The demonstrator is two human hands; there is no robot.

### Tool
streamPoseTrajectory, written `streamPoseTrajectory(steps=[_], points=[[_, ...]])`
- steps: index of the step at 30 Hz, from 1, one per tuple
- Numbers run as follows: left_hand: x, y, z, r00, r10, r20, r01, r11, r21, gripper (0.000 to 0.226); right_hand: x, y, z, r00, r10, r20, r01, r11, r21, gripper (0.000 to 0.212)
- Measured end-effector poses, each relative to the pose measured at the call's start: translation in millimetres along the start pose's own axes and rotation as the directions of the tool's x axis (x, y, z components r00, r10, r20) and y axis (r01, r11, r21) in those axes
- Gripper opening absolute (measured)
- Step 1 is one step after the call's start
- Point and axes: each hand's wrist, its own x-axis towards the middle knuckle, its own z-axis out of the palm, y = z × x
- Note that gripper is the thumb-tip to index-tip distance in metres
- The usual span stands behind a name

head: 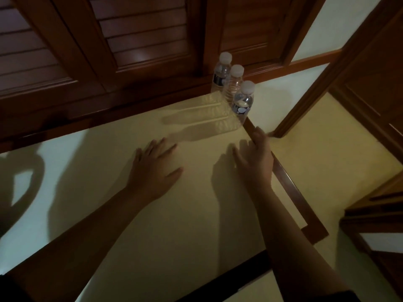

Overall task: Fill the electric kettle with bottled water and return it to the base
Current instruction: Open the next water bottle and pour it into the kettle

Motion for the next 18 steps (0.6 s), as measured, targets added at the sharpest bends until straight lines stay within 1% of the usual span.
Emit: streamPoseTrajectory(steps=[1, 3, 5, 6, 8, 9, 11, 13, 15, 16, 18], points=[[-14.5, -4.1, -4.5, 1.000, 0.013, 0.027, -0.013, 1.000, -0.004, 0.090, -17.8, 0.2, -3.1, 0.999, -0.039, 0.032, 0.040, 0.998, -0.041, 0.080], [-50.7, -15.4, -13.5, 0.997, 0.037, 0.065, -0.035, 0.999, -0.029, 0.090, -50.0, -3.0, -5.7, 0.986, -0.097, 0.139, 0.112, 0.988, -0.106, 0.074], [-92.3, -29.3, -22.1, 0.999, 0.007, 0.045, -0.003, 0.997, -0.080, 0.086, -77.2, -12.6, -2.9, 0.951, -0.140, 0.275, 0.186, 0.971, -0.152, 0.068], [-113.9, -36.3, -26.4, 0.999, -0.030, 0.024, 0.032, 0.994, -0.102, 0.084, -89.6, -18.7, 1.3, 0.919, -0.186, 0.347, 0.254, 0.954, -0.160, 0.063], [-155.8, -53.1, -35.1, 0.991, -0.130, 0.020, 0.132, 0.984, -0.123, 0.079, -114.8, -35.0, 16.1, 0.816, -0.278, 0.507, 0.391, 0.911, -0.131, 0.047], [-176.6, -62.2, -39.5, 0.981, -0.191, 0.033, 0.194, 0.971, -0.142, 0.077, -127.6, -45.7, 26.0, 0.755, -0.294, 0.586, 0.435, 0.894, -0.112, 0.039], [-216.9, -80.0, -48.9, 0.953, -0.302, 0.023, 0.300, 0.930, -0.211, 0.073, -153.0, -69.0, 49.9, 0.629, -0.328, 0.705, 0.522, 0.850, -0.071, 0.034], [-254.7, -94.9, -60.8, 0.919, -0.394, -0.023, 0.375, 0.892, -0.253, 0.062, -179.1, -93.8, 78.2, 0.501, -0.376, 0.780, 0.612, 0.791, -0.011, 0.036], [-291.3, -111.3, -72.6, 0.868, -0.494, -0.037, 0.472, 0.847, -0.246, 0.046, -205.6, -119.5, 108.8, 0.363, -0.402, 0.841, 0.679, 0.732, 0.057, 0.037], [-310.0, -121.5, -77.1, 0.839, -0.543, -0.037, 0.518, 0.818, -0.251, 0.041, -219.9, -133.4, 124.3, 0.296, -0.400, 0.867, 0.703, 0.706, 0.085, 0.037], [-348.3, -146.2, -85.2, 0.792, -0.610, -0.028, 0.583, 0.769, -0.264, 0.040, -250.6, -159.7, 156.0, 0.172, -0.396, 0.902, 0.744, 0.653, 0.144, 0.035]])
